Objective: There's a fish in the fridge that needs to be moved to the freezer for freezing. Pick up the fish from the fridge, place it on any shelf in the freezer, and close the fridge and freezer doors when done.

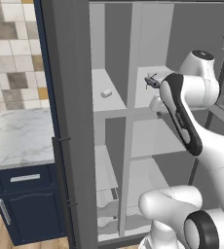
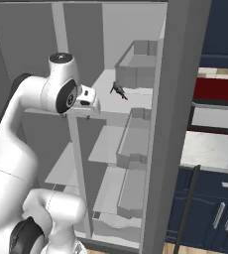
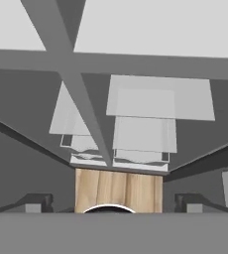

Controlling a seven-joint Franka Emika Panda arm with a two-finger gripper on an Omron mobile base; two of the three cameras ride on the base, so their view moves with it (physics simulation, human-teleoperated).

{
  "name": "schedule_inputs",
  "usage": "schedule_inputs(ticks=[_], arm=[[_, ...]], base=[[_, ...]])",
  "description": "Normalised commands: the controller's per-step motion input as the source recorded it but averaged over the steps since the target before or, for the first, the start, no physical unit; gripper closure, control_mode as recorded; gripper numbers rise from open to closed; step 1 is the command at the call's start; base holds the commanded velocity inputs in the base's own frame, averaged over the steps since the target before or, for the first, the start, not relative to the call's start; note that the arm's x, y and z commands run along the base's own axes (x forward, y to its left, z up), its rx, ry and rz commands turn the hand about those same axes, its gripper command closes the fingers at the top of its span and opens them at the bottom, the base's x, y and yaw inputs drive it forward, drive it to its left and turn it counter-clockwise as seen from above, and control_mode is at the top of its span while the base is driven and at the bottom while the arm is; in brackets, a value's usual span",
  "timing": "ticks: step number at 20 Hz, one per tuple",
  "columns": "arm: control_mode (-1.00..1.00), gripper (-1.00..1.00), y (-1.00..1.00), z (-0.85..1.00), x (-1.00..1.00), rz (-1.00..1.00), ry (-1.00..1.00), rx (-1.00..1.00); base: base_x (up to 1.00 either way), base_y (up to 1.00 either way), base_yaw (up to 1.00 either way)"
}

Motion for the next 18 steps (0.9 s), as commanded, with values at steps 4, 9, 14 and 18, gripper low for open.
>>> schedule_inputs(ticks=[4, 9, 14, 18], arm=[[-1.00, -1.00, -0.09, 0.27, 0.11, -0.02, -0.02, 0.00], [-1.00, -1.00, -0.08, 0.10, 0.19, -0.04, -0.06, 0.00], [-1.00, -1.00, -0.27, 0.12, 0.12, -0.01, -0.17, 0.00], [-1.00, -1.00, -0.19, 0.02, 0.29, -0.02, -0.24, 0.00]], base=[[0.00, 0.00, 0.00], [0.00, 0.00, 0.00], [0.00, 0.00, 0.00], [0.00, 0.00, 0.00]])
